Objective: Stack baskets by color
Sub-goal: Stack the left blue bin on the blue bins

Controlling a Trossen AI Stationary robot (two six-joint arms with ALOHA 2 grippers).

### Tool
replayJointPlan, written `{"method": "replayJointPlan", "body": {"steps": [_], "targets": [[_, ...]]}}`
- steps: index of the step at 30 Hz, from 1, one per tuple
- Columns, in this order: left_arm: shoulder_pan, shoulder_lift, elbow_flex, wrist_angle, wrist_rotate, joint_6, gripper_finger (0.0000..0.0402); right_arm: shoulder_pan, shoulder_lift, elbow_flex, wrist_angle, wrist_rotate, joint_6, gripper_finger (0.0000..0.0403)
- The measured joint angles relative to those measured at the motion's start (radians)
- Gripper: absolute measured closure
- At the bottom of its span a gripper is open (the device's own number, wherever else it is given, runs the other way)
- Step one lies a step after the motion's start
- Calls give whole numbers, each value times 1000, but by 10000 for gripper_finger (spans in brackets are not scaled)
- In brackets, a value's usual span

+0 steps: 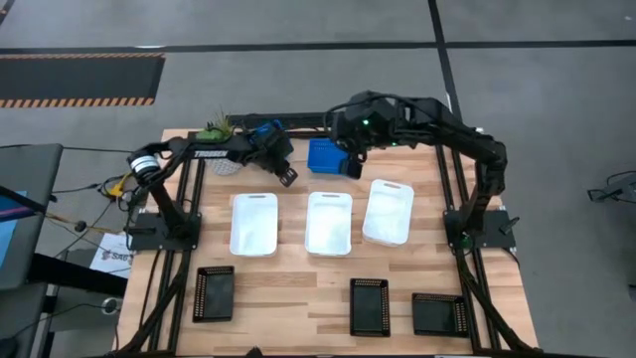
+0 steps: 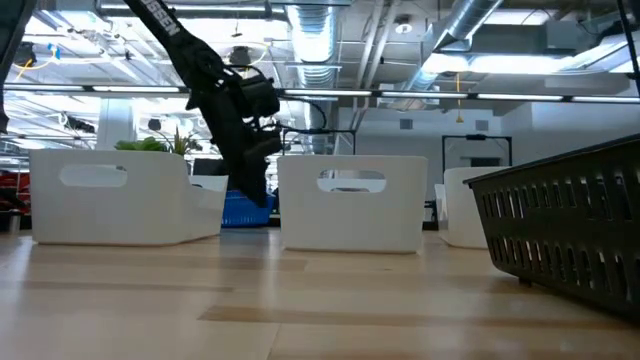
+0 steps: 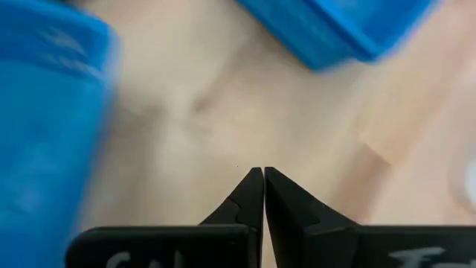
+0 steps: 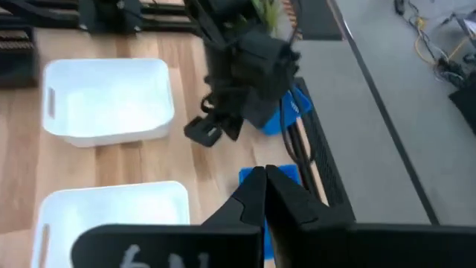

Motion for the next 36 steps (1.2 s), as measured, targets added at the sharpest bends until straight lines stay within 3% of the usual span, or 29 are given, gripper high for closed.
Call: {"method": "replayJointPlan", "body": {"steps": [2,7,8,12,14,27,33,36], "targets": [[-7,-1,-1,-1,79,-11,401,15,-6,2,4,0,0,383],[-94,-97,14,-12,75,-17,401,38,-2,2,1,0,0,389],[-110,-125,22,-30,10,2,401,40,-3,2,3,0,-1,388],[-116,-177,33,-81,-424,63,401,42,-3,2,5,0,-5,382],[-83,-175,33,-80,-474,93,401,42,-3,2,7,0,-5,379],[73,10,31,-33,-409,131,401,42,-3,2,10,0,-3,383],[80,30,31,-92,-233,119,401,48,-3,2,7,0,0,380],[78,30,31,-128,-90,92,401,57,-3,2,7,-1,0,384]]}}
